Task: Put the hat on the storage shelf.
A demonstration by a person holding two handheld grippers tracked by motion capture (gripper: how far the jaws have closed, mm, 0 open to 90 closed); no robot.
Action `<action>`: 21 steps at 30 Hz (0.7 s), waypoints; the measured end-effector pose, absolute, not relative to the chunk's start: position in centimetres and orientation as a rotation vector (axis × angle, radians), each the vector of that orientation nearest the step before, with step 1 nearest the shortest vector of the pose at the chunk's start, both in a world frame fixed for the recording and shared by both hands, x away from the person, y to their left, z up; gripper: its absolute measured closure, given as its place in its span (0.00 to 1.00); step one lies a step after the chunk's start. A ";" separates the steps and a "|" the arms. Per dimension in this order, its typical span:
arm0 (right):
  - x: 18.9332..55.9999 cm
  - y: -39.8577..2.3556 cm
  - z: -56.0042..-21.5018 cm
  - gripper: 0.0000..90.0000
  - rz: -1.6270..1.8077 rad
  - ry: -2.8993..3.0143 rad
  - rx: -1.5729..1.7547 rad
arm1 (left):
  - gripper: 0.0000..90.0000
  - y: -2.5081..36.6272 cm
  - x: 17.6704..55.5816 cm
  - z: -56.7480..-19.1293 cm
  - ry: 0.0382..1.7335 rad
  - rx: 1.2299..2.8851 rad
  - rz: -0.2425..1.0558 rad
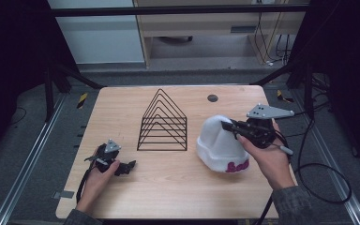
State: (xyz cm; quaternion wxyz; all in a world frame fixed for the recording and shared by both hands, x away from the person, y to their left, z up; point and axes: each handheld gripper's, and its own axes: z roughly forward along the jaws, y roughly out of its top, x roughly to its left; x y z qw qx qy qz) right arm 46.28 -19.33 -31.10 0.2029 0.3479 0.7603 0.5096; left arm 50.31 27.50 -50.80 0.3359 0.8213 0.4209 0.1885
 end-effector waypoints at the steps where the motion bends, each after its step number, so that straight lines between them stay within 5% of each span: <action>1: 46.4 -19.3 -30.8 0.93 1.413 2.121 0.971 | 0.00 27.5 50.3 -50.8 1.102 2.139 0.494; 7: 47.0 -19.3 -29.5 0.93 1.406 2.110 0.969 | 0.06 27.4 50.2 -50.6 1.114 2.129 0.521; 21: 46.8 -18.3 -26.2 0.92 1.398 2.085 0.920 | 0.07 25.4 48.4 -41.5 0.961 1.908 0.577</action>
